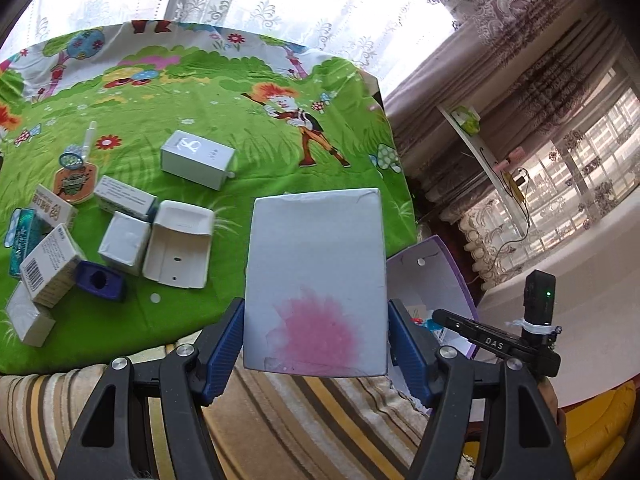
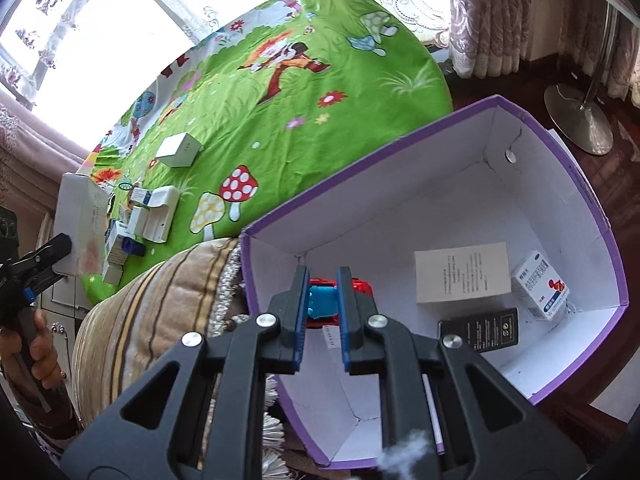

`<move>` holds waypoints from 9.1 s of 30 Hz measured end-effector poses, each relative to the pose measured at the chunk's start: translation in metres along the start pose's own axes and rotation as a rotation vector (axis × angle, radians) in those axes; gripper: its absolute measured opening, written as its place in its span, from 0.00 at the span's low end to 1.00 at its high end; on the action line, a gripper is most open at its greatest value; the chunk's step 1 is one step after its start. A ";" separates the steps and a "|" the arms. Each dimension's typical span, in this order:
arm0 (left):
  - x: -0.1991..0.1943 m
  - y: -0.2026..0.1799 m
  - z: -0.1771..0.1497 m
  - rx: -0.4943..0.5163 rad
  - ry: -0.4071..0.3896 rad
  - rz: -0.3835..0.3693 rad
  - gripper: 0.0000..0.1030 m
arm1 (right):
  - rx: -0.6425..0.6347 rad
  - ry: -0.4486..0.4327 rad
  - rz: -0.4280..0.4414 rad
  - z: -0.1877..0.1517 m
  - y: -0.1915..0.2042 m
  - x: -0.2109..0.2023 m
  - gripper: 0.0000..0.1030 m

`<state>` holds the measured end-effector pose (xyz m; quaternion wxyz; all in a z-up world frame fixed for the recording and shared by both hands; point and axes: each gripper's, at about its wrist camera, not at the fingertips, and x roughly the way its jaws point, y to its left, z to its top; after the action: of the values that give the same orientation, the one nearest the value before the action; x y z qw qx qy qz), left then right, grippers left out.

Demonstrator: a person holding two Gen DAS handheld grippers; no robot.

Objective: Organize rigid objects
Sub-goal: 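Carry the box and car over the purple box and open both grippers, then move both open grippers back over the boxes on the bedspread, then grasp the silver-wrapped box with the left gripper while the right grasps the white holder, then carry both held items over the purple box and open both grippers, then move both open grippers back over the remaining boxes on the bedspread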

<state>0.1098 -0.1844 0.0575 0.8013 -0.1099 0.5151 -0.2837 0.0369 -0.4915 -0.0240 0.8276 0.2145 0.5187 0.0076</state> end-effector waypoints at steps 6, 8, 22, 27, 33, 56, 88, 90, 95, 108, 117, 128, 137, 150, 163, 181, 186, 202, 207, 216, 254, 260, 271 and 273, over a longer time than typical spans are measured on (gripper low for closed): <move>0.022 -0.032 -0.006 0.058 0.051 -0.019 0.68 | 0.035 0.018 0.001 -0.010 -0.020 0.008 0.16; 0.029 -0.041 -0.007 0.077 0.067 -0.025 0.68 | 0.042 0.021 -0.002 -0.014 -0.025 0.008 0.16; 0.081 -0.090 -0.024 0.180 0.189 -0.042 0.68 | 0.077 0.047 -0.043 -0.036 -0.053 0.013 0.16; 0.097 -0.102 -0.024 0.200 0.207 -0.039 0.68 | 0.086 0.048 -0.011 -0.038 -0.051 0.010 0.17; 0.105 -0.107 -0.019 0.212 0.187 -0.034 0.74 | 0.084 0.053 -0.006 -0.038 -0.043 0.010 0.29; 0.053 -0.023 -0.016 0.022 0.088 -0.034 0.76 | -0.035 -0.023 -0.016 -0.023 0.017 -0.015 0.59; -0.044 0.161 -0.048 -0.227 -0.022 0.194 0.76 | -0.330 0.048 0.072 -0.004 0.186 0.030 0.74; -0.049 0.170 -0.049 -0.220 -0.018 0.217 0.76 | -0.340 0.057 0.070 -0.002 0.194 0.036 0.74; -0.057 0.188 -0.045 -0.175 0.005 0.282 0.76 | -0.314 0.092 0.083 0.005 0.211 0.057 0.75; -0.026 0.209 -0.026 0.053 0.151 0.425 0.76 | -0.249 0.196 0.075 0.025 0.237 0.114 0.76; -0.012 0.211 -0.021 0.117 0.170 0.434 0.66 | -0.275 0.250 0.037 0.037 0.260 0.151 0.77; -0.016 0.202 -0.023 0.089 0.133 0.382 0.57 | -0.222 0.238 -0.029 0.048 0.270 0.176 0.81; -0.020 0.198 -0.024 0.065 0.109 0.352 0.57 | -0.205 0.223 -0.066 0.056 0.277 0.191 0.85; -0.030 0.183 -0.026 0.049 0.057 0.328 0.57 | -0.271 0.182 -0.174 0.067 0.297 0.208 0.85; -0.040 0.164 -0.034 -0.014 -0.004 0.265 0.57 | -0.290 0.141 -0.150 0.061 0.285 0.198 0.69; -0.032 0.117 -0.041 0.012 0.000 0.250 0.57 | -0.275 -0.012 -0.056 0.037 0.246 0.116 0.66; -0.026 0.102 -0.041 0.031 0.003 0.247 0.57 | -0.259 -0.053 -0.029 0.028 0.235 0.093 0.66; -0.003 0.033 -0.036 0.123 0.003 0.168 0.57 | -0.182 -0.131 -0.013 0.014 0.164 0.028 0.66; 0.015 0.005 -0.031 0.157 0.019 0.123 0.57 | -0.138 -0.147 -0.046 0.014 0.128 0.012 0.66; 0.047 -0.040 -0.021 0.214 0.060 0.063 0.57 | -0.047 -0.146 -0.078 0.017 0.071 0.002 0.66; 0.065 -0.072 -0.009 0.279 -0.008 0.025 0.68 | -0.070 -0.323 -0.142 0.026 0.059 -0.038 0.79; 0.039 -0.053 -0.002 0.272 -0.088 0.112 0.68 | -0.123 -0.358 -0.147 0.028 0.086 -0.050 0.81; -0.017 0.008 0.016 0.177 -0.221 0.268 0.68 | -0.266 -0.443 -0.207 0.025 0.151 -0.054 0.96; -0.028 0.022 0.019 0.156 -0.242 0.284 0.68 | -0.282 -0.447 -0.204 0.026 0.160 -0.052 0.97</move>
<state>0.1253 -0.1528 0.0771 0.8954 -0.0067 0.4019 -0.1916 0.0687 -0.3675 0.0883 0.9395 0.0405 0.3362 -0.0510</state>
